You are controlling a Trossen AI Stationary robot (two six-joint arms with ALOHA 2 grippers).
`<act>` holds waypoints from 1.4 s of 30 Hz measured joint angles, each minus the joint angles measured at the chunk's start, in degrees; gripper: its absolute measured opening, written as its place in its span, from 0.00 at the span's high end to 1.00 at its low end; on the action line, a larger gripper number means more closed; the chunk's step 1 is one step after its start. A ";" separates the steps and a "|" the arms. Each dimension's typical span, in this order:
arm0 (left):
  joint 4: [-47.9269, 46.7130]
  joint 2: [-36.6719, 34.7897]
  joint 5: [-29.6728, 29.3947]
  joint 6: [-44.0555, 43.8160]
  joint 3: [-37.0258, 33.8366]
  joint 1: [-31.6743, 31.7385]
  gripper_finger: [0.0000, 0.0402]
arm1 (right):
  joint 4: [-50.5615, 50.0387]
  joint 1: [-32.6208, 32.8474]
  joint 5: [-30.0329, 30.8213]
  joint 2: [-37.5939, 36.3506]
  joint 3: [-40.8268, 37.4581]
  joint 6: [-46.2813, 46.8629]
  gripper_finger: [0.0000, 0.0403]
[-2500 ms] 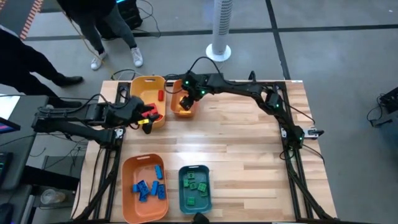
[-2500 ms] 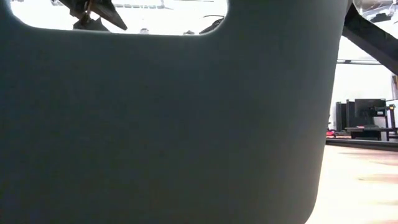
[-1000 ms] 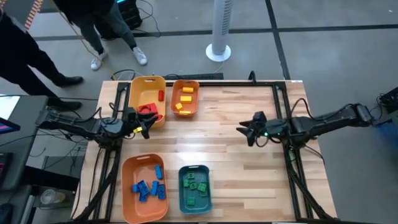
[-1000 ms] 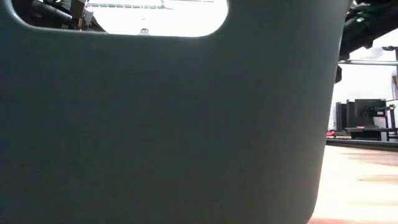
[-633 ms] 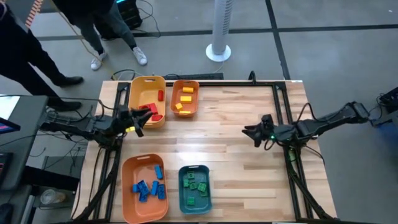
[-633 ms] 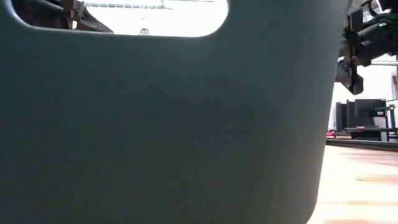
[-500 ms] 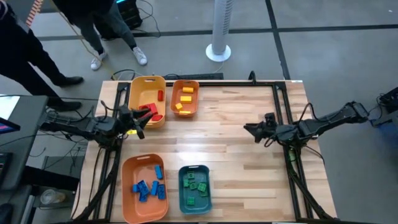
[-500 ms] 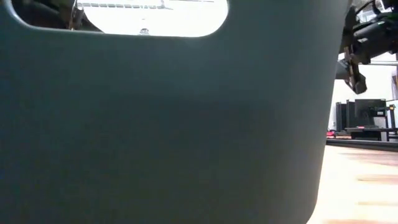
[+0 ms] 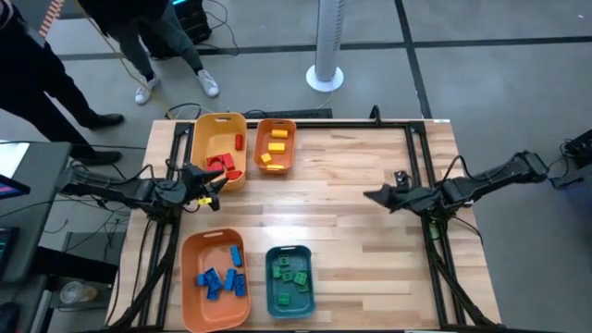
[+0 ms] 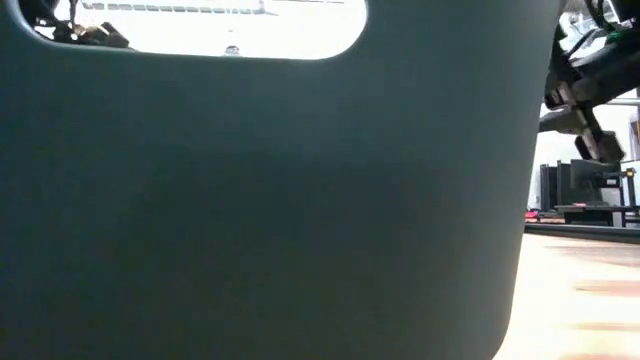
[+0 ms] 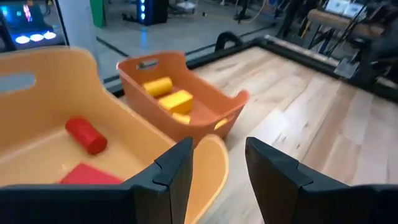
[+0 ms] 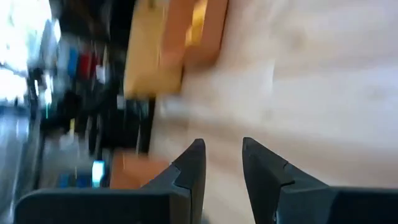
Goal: Sort blocks
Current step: Return to Home Position
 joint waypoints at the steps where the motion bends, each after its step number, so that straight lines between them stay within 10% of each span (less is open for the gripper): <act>1: -0.30 0.02 0.00 -0.52 -0.49 0.00 0.65 | 0.08 0.17 -2.93 0.02 0.00 -0.32 0.72; 5: -0.05 -0.04 -0.09 -1.30 -2.57 0.00 0.65 | 0.16 1.04 -10.77 0.19 0.00 6.54 0.72; 11: 0.04 -2.62 -4.59 -8.57 -5.55 -0.17 0.67 | 0.42 0.33 -4.49 0.23 0.00 14.52 0.72; 17: -0.01 -11.03 -0.93 -5.77 -7.40 -0.22 0.74 | 8.12 -1.66 21.45 1.77 0.00 -8.60 0.72; 31: 5.00 -20.24 14.07 9.87 -10.06 -0.33 0.93 | 7.29 -1.74 41.97 2.89 0.00 -51.47 0.72; 36: 4.72 -20.24 13.97 15.26 -10.06 -0.33 0.98 | -7.59 -2.06 44.24 3.21 0.01 -47.87 0.72; 42: 7.52 -20.23 14.00 10.65 -10.32 -0.34 1.00 | -15.08 -1.95 53.66 3.02 -6.56 -22.85 0.72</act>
